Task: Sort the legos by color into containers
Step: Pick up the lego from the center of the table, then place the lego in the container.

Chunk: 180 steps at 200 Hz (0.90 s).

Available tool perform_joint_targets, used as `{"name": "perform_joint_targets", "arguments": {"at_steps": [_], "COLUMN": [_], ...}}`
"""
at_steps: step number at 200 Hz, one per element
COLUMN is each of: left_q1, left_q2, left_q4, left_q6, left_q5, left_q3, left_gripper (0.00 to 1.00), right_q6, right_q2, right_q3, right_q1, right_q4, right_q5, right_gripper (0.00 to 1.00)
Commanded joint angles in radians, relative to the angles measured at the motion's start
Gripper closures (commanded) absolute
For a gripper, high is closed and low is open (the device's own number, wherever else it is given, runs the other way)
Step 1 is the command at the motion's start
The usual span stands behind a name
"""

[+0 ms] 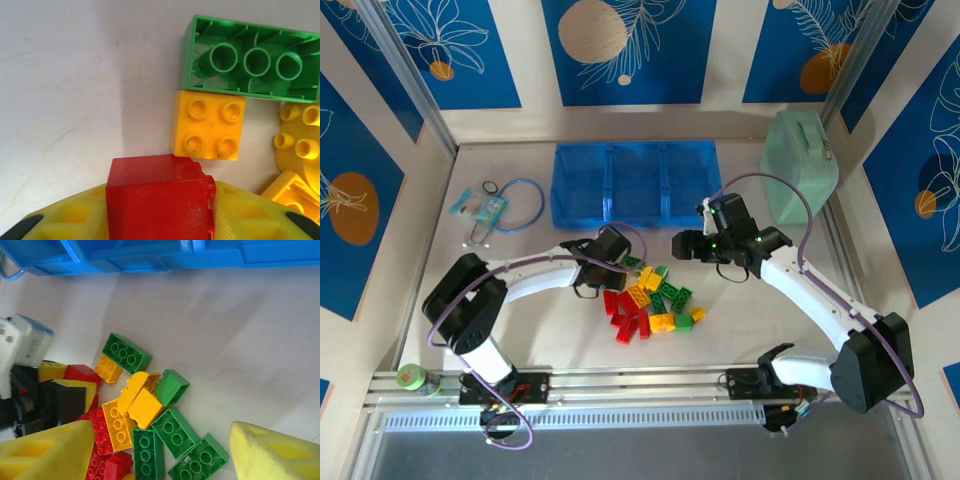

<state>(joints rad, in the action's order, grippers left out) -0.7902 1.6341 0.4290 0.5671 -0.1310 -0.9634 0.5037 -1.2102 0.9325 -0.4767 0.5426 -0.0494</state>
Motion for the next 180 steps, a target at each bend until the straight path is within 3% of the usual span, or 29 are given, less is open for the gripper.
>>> {"name": "perform_joint_targets", "arguments": {"at_steps": [1,59,129,180], "left_q1": [0.01,0.101,0.298,0.387], "left_q2": [-0.074,-0.133,-0.077,0.048], "left_q4": [0.052,0.058,-0.001,0.028], "left_q6": [-0.017,-0.059,-0.041,-0.069], "left_q5": [-0.048,0.025,0.181,0.16], "left_q3": [-0.044,-0.149,-0.274,-0.412], "left_gripper": [0.65,0.65,0.65,0.65], "right_q6": [0.018,0.03,0.047,0.043], "right_q2": [0.028,0.03,0.052,0.06], "right_q3": [-0.017,-0.03,-0.076,-0.09], "right_q1": [0.007,0.012,0.009,0.009], "right_q4": [0.006,0.002,-0.007,0.005], "right_q5": [-0.012,0.002,0.008,0.006], "right_gripper": [0.28,0.28,0.28,0.28]}}
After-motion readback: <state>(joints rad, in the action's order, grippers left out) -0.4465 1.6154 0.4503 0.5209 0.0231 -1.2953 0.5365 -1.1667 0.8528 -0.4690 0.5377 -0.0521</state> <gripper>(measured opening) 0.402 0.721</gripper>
